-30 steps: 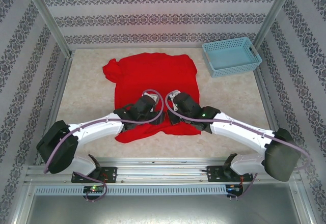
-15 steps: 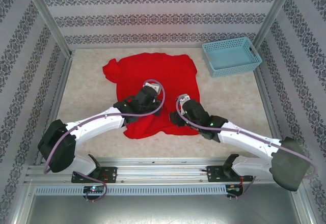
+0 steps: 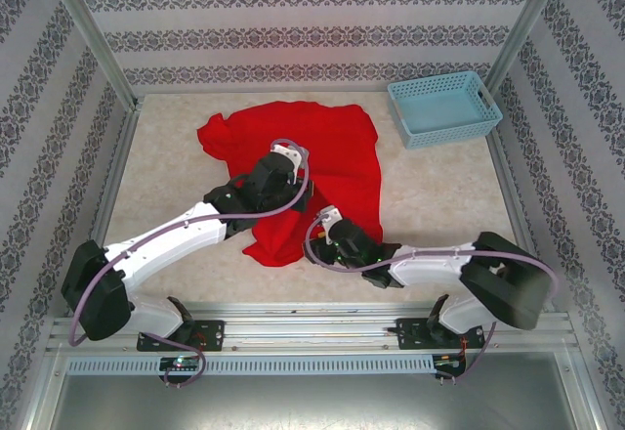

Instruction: Fold the inside-out t-shirt

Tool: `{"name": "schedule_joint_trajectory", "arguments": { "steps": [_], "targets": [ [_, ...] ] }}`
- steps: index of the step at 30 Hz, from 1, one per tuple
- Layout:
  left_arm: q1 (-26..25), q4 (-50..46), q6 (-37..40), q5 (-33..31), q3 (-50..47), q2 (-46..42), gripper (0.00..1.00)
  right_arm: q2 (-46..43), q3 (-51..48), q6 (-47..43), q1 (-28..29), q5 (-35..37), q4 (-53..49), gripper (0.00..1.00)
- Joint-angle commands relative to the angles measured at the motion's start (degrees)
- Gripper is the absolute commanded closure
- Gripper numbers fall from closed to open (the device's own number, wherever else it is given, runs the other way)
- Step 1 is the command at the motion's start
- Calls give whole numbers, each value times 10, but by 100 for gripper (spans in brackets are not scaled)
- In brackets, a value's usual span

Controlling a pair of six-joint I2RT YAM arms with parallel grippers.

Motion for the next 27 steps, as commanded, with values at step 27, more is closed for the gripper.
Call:
{"name": "schedule_joint_trajectory", "arguments": {
  "steps": [27],
  "targets": [
    [7, -162, 38, 65, 212, -72, 100, 289, 355, 65, -148, 38, -190, 9]
  ]
}}
